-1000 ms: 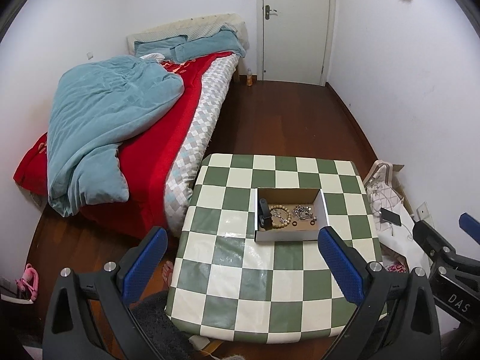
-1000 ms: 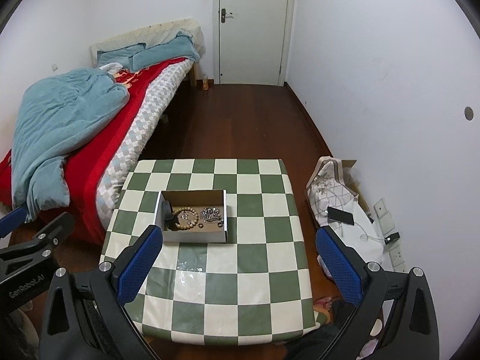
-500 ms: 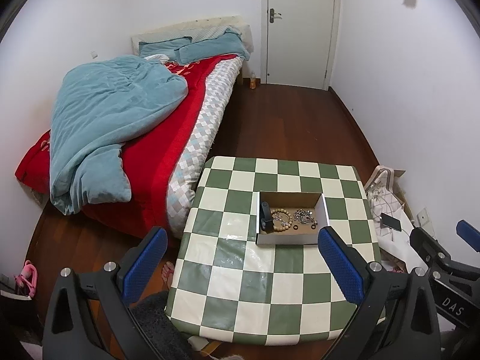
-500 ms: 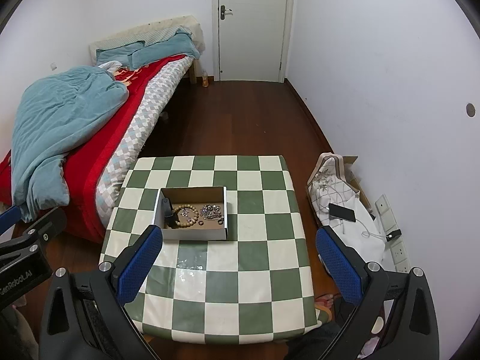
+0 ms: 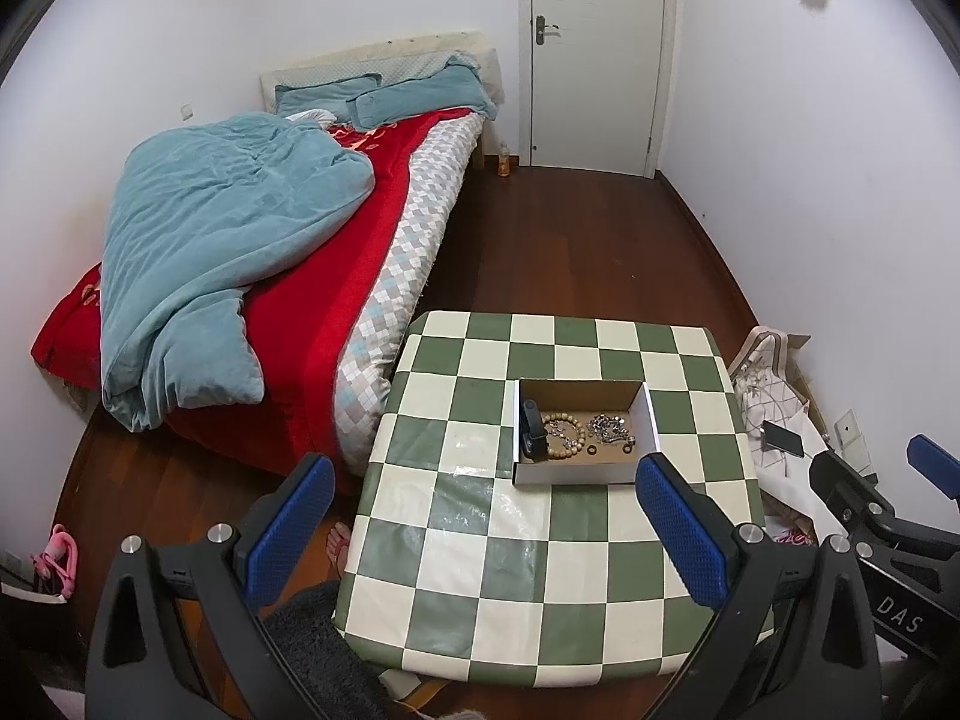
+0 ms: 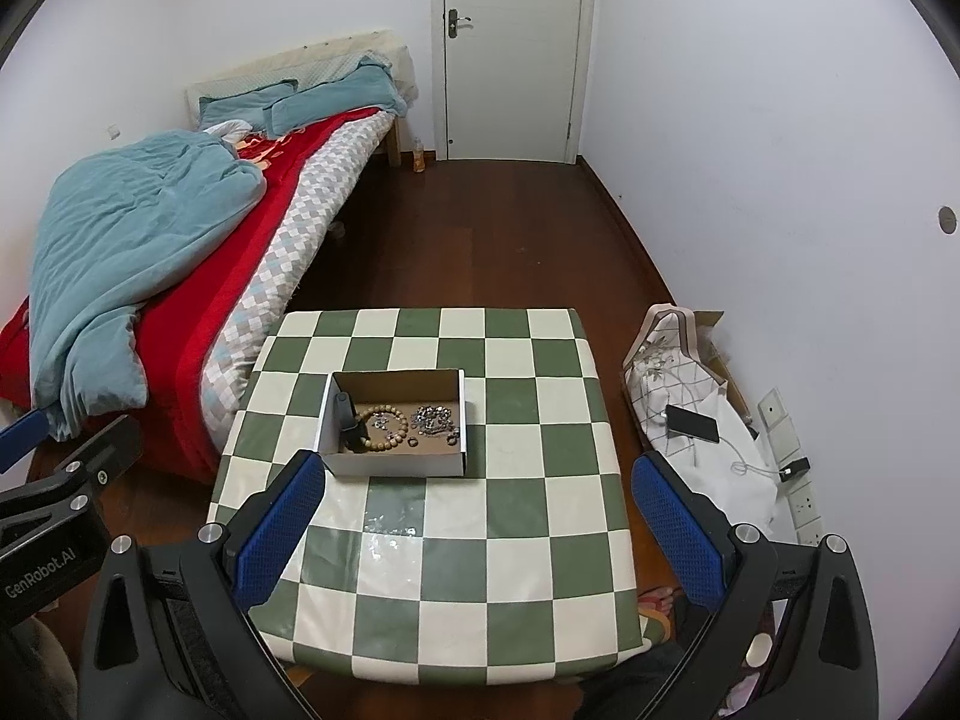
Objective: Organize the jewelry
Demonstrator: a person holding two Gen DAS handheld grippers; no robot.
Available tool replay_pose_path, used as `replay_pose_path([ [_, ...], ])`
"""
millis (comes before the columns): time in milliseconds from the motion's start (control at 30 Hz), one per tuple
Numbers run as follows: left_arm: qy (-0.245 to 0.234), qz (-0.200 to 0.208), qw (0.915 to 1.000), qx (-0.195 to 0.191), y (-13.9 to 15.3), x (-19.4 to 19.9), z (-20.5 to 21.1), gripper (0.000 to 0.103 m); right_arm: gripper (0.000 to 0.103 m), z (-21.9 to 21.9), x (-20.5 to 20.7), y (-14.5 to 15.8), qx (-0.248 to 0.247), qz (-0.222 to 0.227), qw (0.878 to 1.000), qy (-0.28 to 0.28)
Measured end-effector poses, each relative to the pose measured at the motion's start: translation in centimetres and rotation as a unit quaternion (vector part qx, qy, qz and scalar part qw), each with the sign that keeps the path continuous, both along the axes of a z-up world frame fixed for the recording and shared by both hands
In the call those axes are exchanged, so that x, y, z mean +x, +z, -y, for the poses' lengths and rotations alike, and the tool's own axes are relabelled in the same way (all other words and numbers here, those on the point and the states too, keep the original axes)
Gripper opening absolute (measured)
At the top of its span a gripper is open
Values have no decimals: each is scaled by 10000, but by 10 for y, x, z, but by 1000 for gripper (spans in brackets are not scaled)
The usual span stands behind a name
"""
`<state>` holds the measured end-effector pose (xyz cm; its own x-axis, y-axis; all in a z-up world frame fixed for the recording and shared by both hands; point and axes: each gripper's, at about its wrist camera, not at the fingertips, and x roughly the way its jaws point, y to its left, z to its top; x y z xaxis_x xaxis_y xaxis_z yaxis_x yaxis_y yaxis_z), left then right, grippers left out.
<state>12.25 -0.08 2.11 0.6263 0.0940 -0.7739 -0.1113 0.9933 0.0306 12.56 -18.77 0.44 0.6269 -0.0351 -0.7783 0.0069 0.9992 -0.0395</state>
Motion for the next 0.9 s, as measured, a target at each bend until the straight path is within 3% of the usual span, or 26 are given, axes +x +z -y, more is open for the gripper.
replay_pose_path([
  [900,25,59,9999,108,2,-7,-1,103,103,1,-1,4,13,41,10000,-29],
])
